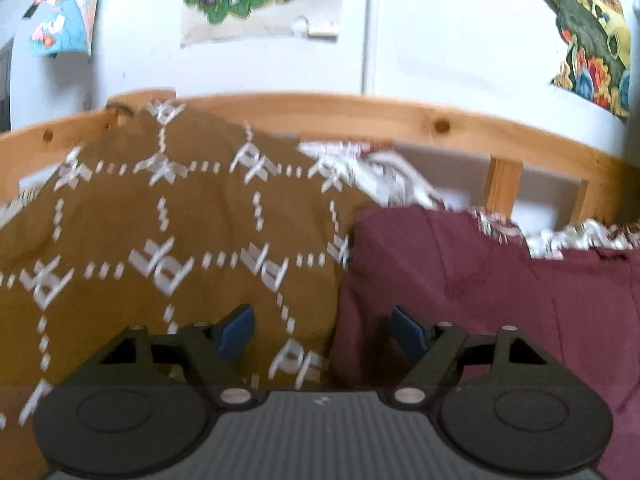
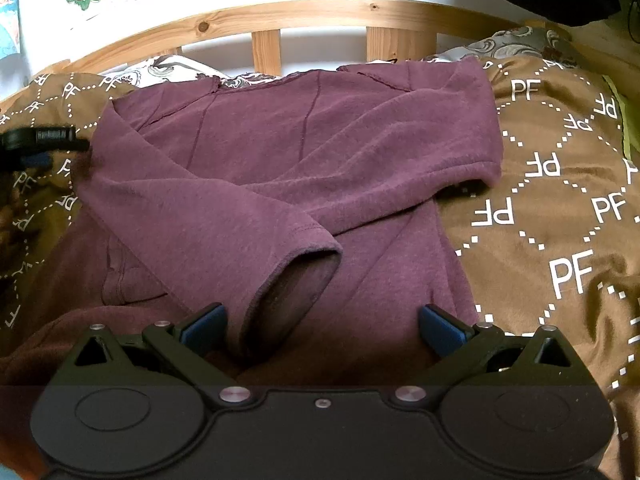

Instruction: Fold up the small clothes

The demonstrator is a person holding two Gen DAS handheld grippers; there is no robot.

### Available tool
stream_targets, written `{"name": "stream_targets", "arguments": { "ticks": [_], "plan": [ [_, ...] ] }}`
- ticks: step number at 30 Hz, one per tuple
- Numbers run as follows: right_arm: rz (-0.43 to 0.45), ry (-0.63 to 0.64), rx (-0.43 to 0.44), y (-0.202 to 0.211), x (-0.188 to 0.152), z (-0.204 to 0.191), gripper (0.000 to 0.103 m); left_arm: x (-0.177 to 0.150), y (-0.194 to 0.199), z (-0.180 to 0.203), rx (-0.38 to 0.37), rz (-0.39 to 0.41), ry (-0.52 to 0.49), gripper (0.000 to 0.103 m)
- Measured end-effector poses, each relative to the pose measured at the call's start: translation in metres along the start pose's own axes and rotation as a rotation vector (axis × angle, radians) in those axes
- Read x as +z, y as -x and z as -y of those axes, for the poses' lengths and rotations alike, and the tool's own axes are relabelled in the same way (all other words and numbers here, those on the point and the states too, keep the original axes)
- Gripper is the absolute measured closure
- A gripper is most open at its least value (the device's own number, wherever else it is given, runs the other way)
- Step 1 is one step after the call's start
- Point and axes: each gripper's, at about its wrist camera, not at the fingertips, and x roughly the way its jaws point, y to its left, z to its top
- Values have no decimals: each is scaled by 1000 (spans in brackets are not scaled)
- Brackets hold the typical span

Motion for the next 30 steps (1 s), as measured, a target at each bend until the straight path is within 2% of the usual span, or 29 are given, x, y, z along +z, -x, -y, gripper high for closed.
{"name": "stream_targets", "arguments": {
  "ticks": [2, 4, 7, 11, 14, 15, 18, 25, 30],
  "plan": [
    [-3, 3, -1, 0, 0, -1, 1, 7, -15, 10, 21, -16, -33, 20],
    [-3, 11, -6, 1, 1, -2, 1, 5, -28, 24, 33, -54, -111, 19],
    [-8, 33, -14, 4, 0, -6, 1, -3, -34, 37, 69, -37, -228, 19],
    [1, 70, -38, 11, -4, -11, 1, -2, -32, 37, 55, -54, -195, 16],
    [-5, 64, -46, 13, -7, -10, 1, 4, -26, 31, 33, -80, -144, 10],
    [-3, 62, -48, 15, -7, -9, 1, 4, -22, 30, 29, -88, -130, 7],
    [13, 63, -50, 23, -9, -8, 1, 6, -8, 30, 22, -122, -127, 5],
    [75, 104, -57, 46, -15, -3, 1, -1, 52, 37, 24, -109, -250, 1],
    [164, 187, -55, 67, -9, 1, 1, -9, 93, 48, -37, -153, -308, 1]
  ]
}}
